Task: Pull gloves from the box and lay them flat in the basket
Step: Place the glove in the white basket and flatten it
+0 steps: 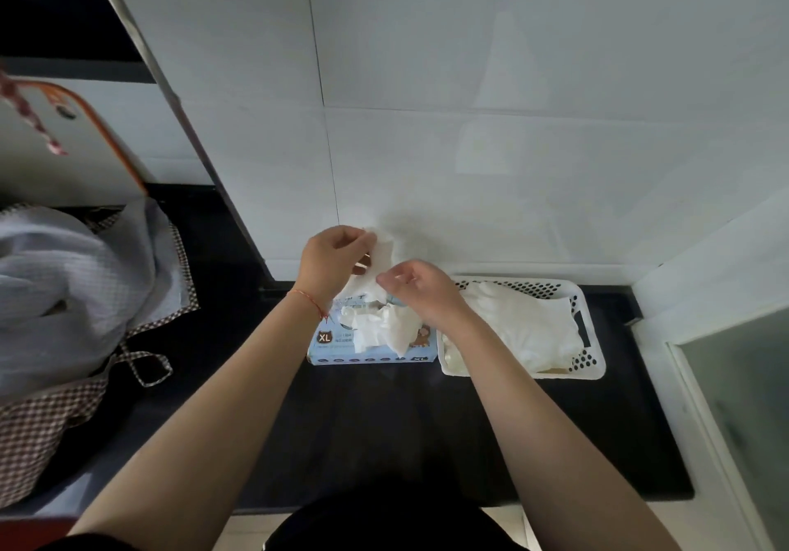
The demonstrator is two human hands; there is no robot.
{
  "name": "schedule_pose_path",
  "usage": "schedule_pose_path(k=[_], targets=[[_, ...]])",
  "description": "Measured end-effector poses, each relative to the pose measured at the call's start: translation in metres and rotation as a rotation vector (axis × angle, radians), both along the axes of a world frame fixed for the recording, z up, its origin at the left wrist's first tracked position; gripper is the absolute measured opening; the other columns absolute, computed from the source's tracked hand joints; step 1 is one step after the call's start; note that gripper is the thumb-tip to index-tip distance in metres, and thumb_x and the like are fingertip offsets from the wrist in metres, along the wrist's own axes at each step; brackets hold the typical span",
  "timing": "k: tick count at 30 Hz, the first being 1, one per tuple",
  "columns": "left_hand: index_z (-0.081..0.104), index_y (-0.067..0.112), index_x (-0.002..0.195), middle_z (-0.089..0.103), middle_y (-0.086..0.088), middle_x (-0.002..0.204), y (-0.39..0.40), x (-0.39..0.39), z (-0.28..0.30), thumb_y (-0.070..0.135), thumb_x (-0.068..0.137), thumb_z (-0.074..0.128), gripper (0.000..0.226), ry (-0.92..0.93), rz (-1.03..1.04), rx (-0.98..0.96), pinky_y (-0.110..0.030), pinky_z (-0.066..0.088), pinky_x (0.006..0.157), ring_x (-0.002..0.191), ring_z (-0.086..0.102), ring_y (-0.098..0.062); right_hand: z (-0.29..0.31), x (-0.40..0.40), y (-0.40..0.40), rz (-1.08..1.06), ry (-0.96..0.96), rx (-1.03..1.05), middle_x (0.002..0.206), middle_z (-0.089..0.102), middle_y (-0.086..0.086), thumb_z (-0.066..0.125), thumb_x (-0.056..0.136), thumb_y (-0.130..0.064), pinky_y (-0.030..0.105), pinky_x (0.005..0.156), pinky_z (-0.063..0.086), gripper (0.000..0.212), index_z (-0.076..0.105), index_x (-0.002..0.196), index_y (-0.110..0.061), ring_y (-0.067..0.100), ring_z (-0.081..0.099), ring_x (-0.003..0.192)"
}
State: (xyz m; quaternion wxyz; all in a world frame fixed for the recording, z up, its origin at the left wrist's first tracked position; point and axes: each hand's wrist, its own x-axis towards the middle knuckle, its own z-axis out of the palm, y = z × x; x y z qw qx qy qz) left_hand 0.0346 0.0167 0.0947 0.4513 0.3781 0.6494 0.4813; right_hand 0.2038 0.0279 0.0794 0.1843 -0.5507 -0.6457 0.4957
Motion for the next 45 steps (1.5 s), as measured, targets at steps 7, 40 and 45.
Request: schedule_pose_path(k=[7,40,45], targets=[[0.057,0.001,0.096,0.066,-0.014,0.081,0.001,-0.001,0.017,0.006,0.095,0.052,0.008,-0.322,0.129,0.019,-0.038,0.061,0.071,0.070,0.069,-0.027,0.016,0.009,0.005,-0.155,0.095,0.026,0.094,0.068,-0.003,0.070,0.086,-0.020,0.019,0.067,0.047,0.015,0.065,0.099,-0.018,0.010,0.063,0.084],[0.070,0.013,0.097,0.069,0.007,0.104,-0.002,0.070,0.054,0.004,0.083,0.067,0.017,0.207,-0.484,0.159,-0.017,0.041,0.090,0.100,0.060,-0.004,0.118,0.067,-0.002,-0.073,0.022,0.263,0.067,0.058,-0.004,0.057,0.083,-0.015,0.020,0.056,0.037,0.011,0.066,0.082,-0.008,0.007,0.048,0.060],[0.055,0.016,0.071,0.055,0.008,0.066,0.004,0.061,0.051,0.007,0.082,0.074,0.023,0.171,-0.543,0.096,-0.018,0.040,0.063,0.061,0.049,-0.007,0.114,0.080,0.003,-0.127,0.006,0.329,0.066,0.048,-0.005,0.056,0.085,-0.015,0.020,0.055,0.034,0.013,0.061,0.083,-0.003,0.006,0.041,0.059]])
